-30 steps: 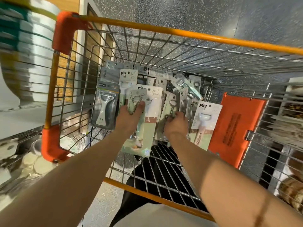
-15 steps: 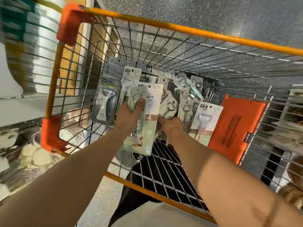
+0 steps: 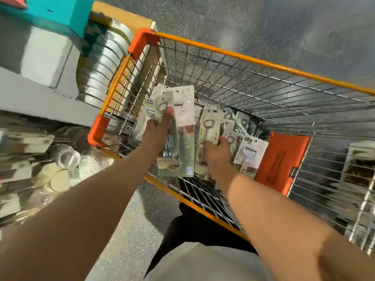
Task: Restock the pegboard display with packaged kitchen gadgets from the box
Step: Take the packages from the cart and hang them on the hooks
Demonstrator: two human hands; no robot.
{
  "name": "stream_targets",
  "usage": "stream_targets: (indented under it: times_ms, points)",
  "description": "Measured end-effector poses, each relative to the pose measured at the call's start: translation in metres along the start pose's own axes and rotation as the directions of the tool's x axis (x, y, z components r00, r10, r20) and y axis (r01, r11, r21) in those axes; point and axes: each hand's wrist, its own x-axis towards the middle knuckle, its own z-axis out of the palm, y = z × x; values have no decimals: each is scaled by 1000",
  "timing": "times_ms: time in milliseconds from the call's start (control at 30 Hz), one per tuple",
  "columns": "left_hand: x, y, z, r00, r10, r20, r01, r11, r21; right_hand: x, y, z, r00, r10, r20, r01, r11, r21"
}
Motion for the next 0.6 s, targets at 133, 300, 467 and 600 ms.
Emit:
stream_targets:
  times_ms: [133, 300, 467, 600]
  points:
    - [-47, 2, -24, 995, 97, 28, -87, 964, -251, -47, -10, -15, 988, -152, -18, 153, 985, 77]
    - [-90, -9, -72, 958, 186, -216, -267, 851, -453, -130, -32, -17, 947, -320, 29, 310, 932, 186]
    - [-194, 14, -122, 941, 284, -183, -337, 745, -575, -216, -66, -21, 856, -513, 60, 502, 855, 131]
    - [-267, 23, -168, 895, 361, -261, -442, 636, -633, -282, -83, -6, 693, -696, 186, 680, 718, 150]
